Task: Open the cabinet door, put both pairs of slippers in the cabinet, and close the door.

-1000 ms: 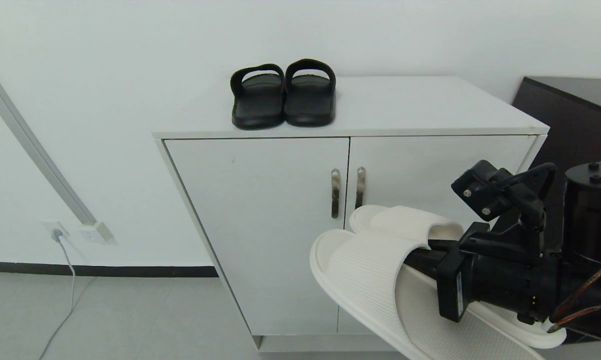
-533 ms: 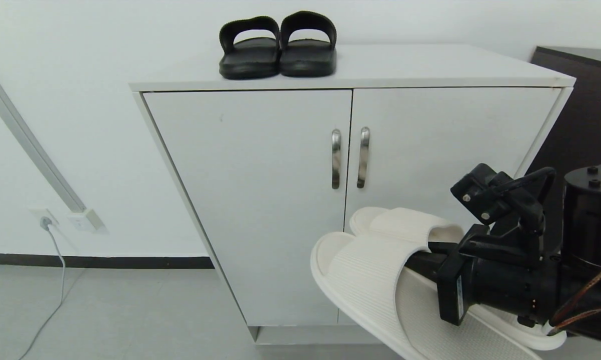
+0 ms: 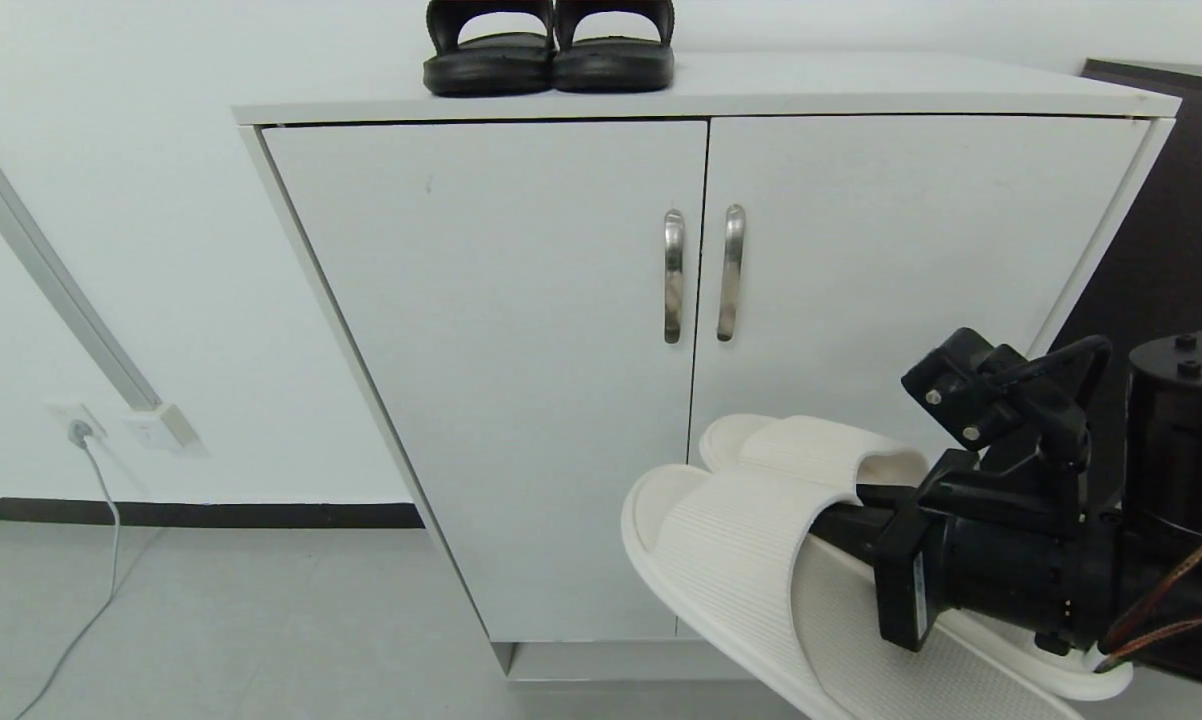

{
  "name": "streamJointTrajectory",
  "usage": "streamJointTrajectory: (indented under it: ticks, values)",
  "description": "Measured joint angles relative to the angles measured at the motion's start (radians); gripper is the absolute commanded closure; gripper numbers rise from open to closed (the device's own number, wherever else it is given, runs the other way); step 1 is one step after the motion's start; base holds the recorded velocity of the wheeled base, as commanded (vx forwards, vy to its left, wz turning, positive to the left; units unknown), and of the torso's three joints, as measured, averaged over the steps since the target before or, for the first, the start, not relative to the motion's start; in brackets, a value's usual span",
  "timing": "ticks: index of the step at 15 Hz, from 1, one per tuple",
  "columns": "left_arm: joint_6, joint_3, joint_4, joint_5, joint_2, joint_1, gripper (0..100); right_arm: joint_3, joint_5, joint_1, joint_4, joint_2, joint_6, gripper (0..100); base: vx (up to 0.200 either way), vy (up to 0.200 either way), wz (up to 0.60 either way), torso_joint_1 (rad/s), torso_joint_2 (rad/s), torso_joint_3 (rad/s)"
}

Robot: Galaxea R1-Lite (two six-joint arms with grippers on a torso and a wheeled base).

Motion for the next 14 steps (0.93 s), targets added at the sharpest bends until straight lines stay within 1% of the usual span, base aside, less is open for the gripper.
streamJointTrajectory:
  ticks: [5,7,10,12,13,14]
  values:
    - [0.003,0.000,0.000,-0.002,0.000,0.000,0,0.003,0.000,0.000,0.000,0.000,0.000,100,0.000,0.000,0.00,0.000,0.00,0.000]
    - [0.009,0.000,0.001,-0.005,0.000,0.000,0,0.007,0.000,0.000,0.000,0.000,0.000,100,0.000,0.000,0.00,0.000,0.00,0.000]
    - [0.006,0.000,0.001,-0.004,0.028,0.000,0,0.013,-0.001,0.000,0.000,-0.001,-0.027,100,0.000,0.000,0.00,0.000,0.00,0.000]
    - [0.017,0.000,0.001,-0.006,0.067,-0.014,0,0.019,-0.001,0.000,0.000,-0.009,-0.031,100,0.000,0.000,0.00,0.000,0.00,0.000]
    - [0.015,0.000,0.000,-0.006,0.083,-0.027,0,0.022,-0.001,0.000,-0.001,-0.013,-0.030,100,0.000,0.000,0.00,0.000,0.00,0.000]
    - [-0.009,-0.007,-0.009,-0.006,0.099,-0.038,0,0.023,-0.001,0.001,-0.001,-0.015,-0.030,100,0.000,0.000,0.00,0.000,0.00,0.000]
